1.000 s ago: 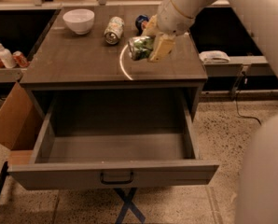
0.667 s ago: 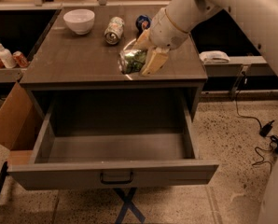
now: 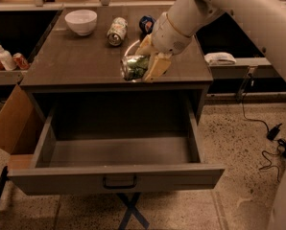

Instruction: Place green can into top drawer

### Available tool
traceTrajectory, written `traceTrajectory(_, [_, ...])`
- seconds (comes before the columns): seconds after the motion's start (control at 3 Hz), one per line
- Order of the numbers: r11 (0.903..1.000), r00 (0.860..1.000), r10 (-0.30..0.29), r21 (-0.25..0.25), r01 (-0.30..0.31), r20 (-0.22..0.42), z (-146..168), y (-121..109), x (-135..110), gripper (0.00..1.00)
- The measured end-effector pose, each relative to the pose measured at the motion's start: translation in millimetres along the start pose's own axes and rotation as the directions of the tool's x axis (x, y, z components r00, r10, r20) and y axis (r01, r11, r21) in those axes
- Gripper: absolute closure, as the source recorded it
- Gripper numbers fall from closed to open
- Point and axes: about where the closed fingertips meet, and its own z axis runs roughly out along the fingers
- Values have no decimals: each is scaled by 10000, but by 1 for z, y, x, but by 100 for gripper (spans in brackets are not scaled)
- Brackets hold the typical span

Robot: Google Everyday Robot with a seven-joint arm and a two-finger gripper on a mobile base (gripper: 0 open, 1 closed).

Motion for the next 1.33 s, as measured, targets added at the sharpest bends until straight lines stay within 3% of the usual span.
traceTrajectory(0.67, [9984,9990,448,-341,-445,74,15,41,-9,100])
traceTrajectory(1.33, [9907,9945,1015,-934,-985,278,47,72,-12,100])
